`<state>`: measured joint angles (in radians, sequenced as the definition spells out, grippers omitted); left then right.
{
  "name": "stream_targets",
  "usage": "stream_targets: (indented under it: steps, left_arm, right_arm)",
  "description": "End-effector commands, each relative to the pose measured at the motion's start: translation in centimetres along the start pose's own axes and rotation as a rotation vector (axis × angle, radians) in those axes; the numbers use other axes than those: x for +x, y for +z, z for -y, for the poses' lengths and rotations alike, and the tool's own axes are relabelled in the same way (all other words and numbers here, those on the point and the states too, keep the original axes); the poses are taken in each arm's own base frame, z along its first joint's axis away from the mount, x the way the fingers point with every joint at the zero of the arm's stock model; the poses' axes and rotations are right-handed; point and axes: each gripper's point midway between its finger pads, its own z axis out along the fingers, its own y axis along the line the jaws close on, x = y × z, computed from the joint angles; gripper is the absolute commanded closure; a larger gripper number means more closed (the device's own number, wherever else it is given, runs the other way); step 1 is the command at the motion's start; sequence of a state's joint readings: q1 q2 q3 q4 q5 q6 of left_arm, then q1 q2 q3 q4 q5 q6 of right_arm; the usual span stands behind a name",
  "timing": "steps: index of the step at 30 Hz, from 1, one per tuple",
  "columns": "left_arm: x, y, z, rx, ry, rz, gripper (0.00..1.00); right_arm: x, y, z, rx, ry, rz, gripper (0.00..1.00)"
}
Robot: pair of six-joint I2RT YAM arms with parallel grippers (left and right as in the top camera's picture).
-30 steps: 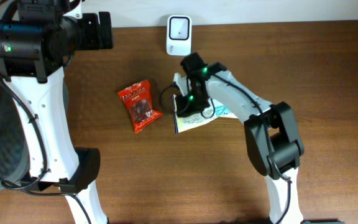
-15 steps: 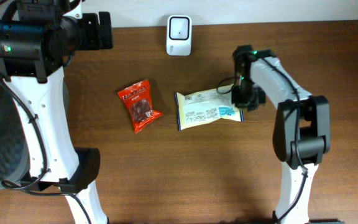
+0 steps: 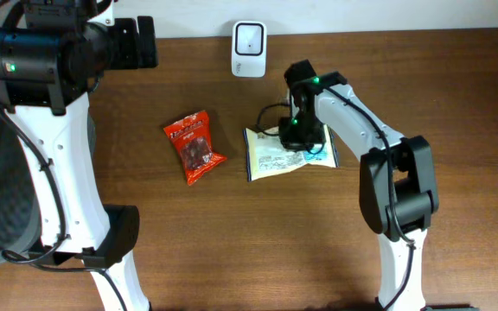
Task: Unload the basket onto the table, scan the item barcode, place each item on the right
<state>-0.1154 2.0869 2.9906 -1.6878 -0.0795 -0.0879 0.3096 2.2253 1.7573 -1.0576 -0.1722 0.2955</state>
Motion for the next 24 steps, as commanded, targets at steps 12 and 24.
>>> stream_targets:
  steps: [12,24]
  left_arm:
    - [-0.2,-0.6,-0.2,-0.004,-0.004,0.017,0.01]
    - [-0.2,-0.6,-0.2,-0.004,-0.004,0.017,0.01]
  right_arm:
    - [-2.1,-9.9,3.4,-0.242,0.069,-0.001,0.64]
    - [1.0,-0.8,-20.0,-0.569,-0.151,0.072,0.07]
